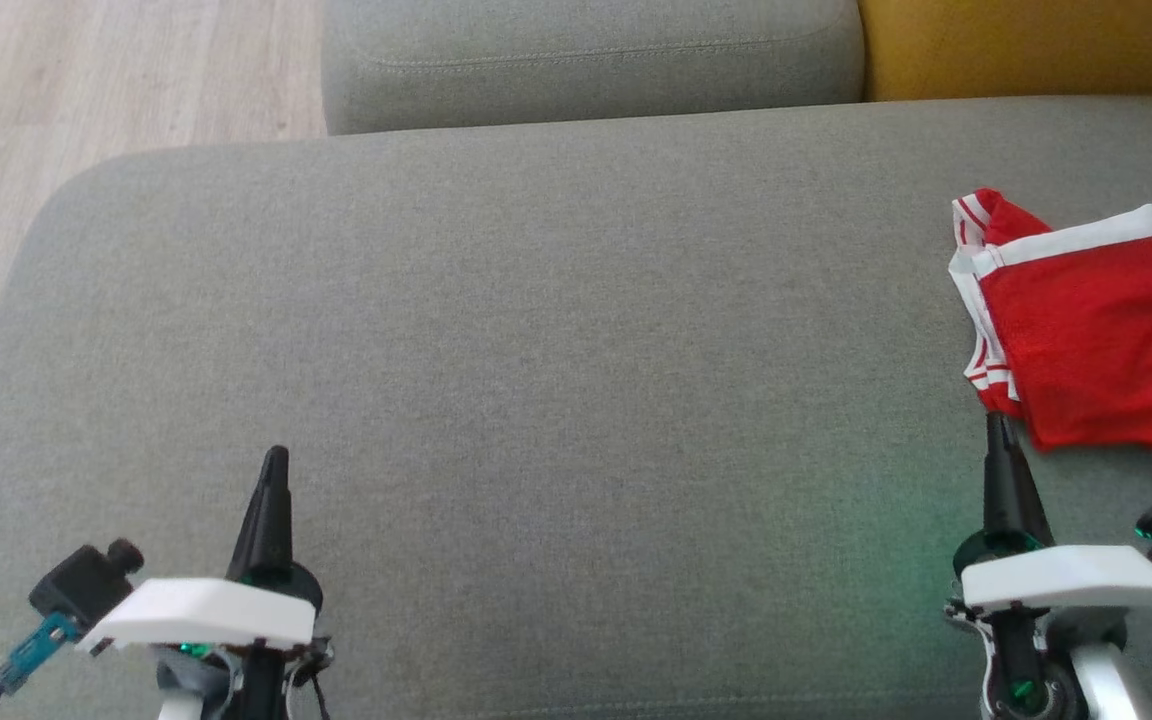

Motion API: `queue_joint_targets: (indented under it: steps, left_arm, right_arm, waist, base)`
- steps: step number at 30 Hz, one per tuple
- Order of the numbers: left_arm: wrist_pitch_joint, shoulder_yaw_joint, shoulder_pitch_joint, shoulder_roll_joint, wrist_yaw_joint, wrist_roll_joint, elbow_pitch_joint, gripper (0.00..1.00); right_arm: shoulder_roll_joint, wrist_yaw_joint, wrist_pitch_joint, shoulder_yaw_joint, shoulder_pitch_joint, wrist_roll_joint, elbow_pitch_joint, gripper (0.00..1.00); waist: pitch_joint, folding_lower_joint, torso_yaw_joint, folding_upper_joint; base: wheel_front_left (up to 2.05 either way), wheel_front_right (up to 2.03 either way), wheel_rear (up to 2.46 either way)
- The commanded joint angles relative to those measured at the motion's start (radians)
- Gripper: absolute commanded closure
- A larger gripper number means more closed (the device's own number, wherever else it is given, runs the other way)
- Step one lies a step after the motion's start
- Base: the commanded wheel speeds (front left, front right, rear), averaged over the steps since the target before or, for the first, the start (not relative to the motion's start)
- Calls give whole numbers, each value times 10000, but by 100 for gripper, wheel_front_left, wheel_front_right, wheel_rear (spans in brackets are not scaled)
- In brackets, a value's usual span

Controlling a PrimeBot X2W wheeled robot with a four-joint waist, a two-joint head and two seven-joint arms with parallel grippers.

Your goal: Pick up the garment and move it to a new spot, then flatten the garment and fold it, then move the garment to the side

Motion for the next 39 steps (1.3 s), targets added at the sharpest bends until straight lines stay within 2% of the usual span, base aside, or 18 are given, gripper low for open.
queue_joint_targets:
  steps: [1,39]
  left_arm:
    - [65,322,-570,143,-87,-272,-270,100]
    - [1131,1163,-903,186,-317,-3868,208,100]
  right_arm:
    - [-207,-4,101,32,-499,319,-303,100]
    - [-234,-7,1149,-541,-632,4394,-210,100]
  waist:
    - [-5,0,0,0]
    - [-137,0,2,0]
  base:
    - [0,0,0]
    - [0,0,0]
